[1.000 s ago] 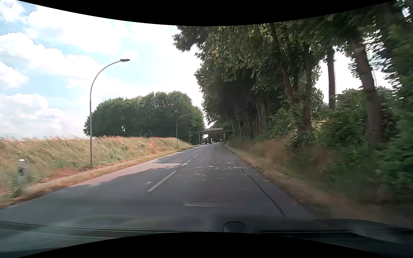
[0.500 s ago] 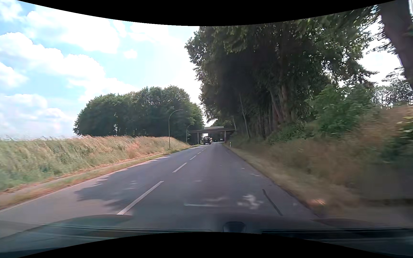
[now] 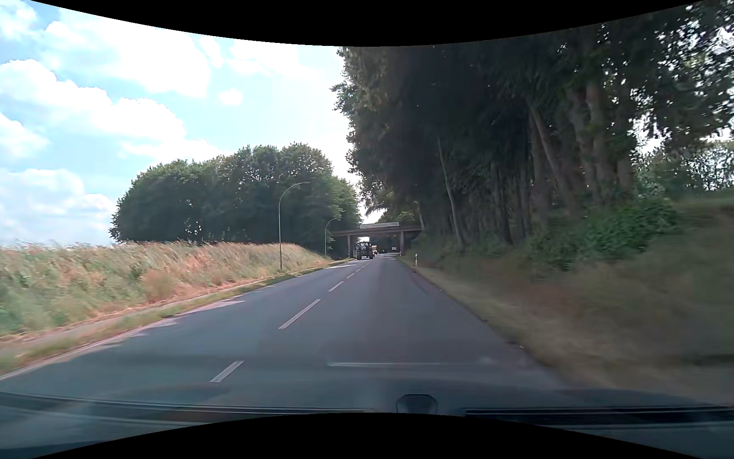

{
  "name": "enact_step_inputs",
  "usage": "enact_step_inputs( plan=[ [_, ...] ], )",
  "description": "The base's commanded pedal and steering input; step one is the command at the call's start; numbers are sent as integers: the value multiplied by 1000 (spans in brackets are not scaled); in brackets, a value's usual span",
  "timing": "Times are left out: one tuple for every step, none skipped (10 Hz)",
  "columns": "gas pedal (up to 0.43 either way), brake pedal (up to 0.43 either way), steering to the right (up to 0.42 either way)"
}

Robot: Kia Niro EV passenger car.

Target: Follow the waypoints while adhering to traffic rules and regulations

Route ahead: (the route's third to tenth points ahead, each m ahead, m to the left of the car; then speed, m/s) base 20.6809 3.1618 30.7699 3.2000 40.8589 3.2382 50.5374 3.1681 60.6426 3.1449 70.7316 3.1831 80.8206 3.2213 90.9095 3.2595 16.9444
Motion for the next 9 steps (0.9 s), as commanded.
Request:
enact_step_inputs(
  plan=[
    [228,0,-3],
    [228,0,-3],
    [228,0,-2],
    [228,0,-2],
    [228,0,-2],
    [228,0,-2],
    [228,0,-2],
    [228,0,-1],
    [228,0,-2]
  ],
)
